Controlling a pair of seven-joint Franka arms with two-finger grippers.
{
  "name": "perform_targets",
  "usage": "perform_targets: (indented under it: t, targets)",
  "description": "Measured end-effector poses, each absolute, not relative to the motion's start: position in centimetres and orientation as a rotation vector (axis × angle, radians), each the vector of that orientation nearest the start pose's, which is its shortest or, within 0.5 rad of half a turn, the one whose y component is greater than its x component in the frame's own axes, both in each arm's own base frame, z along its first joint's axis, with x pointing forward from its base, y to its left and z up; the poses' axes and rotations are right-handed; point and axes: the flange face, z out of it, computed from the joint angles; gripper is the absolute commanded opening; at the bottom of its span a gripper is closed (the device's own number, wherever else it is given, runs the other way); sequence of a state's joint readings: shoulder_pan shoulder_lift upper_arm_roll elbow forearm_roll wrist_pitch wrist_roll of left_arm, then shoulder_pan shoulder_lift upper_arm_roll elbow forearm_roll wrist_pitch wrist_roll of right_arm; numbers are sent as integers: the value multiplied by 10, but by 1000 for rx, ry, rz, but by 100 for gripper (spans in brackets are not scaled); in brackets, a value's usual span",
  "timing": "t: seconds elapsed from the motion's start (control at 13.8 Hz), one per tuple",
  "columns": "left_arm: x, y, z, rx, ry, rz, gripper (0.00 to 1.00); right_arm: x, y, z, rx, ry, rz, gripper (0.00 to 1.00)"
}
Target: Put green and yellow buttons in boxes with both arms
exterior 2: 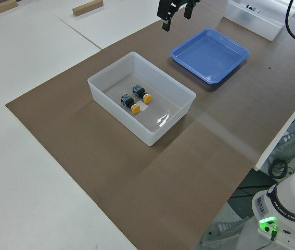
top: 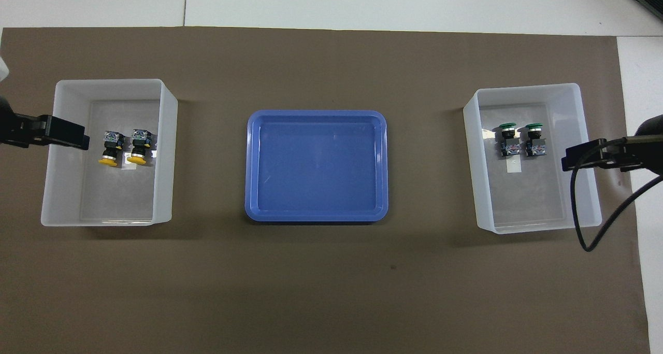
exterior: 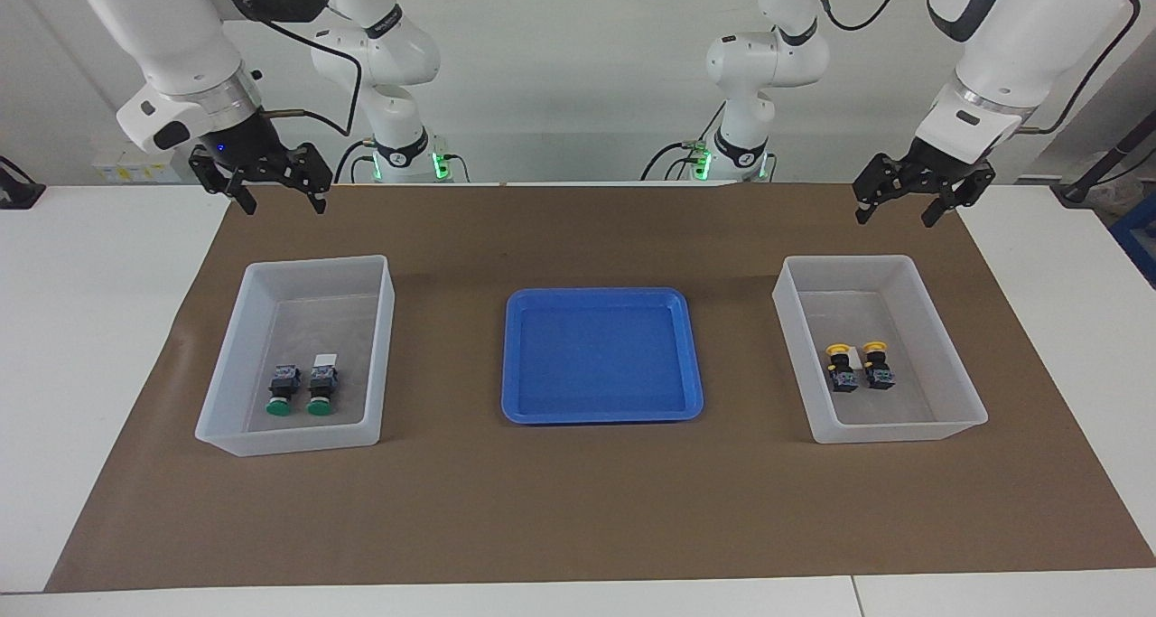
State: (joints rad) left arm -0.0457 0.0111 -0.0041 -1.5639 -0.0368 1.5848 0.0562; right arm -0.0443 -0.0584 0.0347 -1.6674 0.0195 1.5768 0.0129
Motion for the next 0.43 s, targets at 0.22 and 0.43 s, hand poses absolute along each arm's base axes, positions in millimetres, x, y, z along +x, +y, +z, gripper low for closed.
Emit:
perform_targets:
  t: [0.22,0.43]
  targets:
    - [559,-30,623,-3174,163,-16,100,535,-2,611,-3123,73,51,100]
    - [560,-24,623,-3175,146,-30,100,535,1,611,-3124,86,51,100]
